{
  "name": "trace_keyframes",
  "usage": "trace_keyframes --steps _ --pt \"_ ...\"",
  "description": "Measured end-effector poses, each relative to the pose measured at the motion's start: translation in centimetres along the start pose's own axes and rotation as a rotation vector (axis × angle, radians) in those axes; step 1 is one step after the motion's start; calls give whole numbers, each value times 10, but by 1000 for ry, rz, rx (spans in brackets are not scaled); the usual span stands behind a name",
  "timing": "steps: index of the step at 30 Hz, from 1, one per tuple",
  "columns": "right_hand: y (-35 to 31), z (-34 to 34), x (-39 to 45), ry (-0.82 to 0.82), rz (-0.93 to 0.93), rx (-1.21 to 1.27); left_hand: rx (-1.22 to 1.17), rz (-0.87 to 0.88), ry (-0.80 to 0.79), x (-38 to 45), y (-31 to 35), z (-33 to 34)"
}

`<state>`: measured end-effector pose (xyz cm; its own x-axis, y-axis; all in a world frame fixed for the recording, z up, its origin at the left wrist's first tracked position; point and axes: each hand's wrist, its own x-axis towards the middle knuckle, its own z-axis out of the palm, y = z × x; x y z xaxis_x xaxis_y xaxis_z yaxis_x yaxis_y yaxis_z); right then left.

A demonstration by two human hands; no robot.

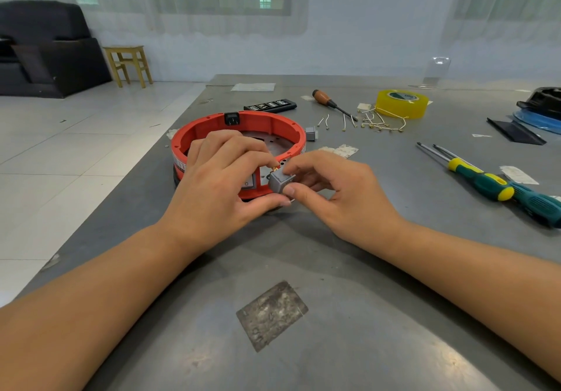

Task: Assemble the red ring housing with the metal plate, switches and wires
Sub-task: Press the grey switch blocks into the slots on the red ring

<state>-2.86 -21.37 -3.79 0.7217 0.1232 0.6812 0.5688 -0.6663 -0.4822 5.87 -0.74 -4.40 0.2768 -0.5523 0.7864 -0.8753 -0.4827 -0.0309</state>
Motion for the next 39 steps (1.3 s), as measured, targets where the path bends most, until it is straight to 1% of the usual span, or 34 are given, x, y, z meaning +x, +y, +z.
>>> trace_keyframes --steps 3,8,17,21,27,39 --pt "1 0 2 11 -25 -34 -9 -17 -8 1 -1 0" --pt "2 0 3 1 -12 -39 -46 -61 -45 -1 -3 0" --pt "0 12 8 22 181 118 -42 -101 5 -2 -7 3" --pt "-1 15 10 25 170 69 -66 -129 -29 -2 -9 1" --pt "-1 13 8 28 161 82 -87 -150 -91 0 -7 -5" --pt "0 11 6 10 127 78 -139 -88 -67 -1 -7 -8"
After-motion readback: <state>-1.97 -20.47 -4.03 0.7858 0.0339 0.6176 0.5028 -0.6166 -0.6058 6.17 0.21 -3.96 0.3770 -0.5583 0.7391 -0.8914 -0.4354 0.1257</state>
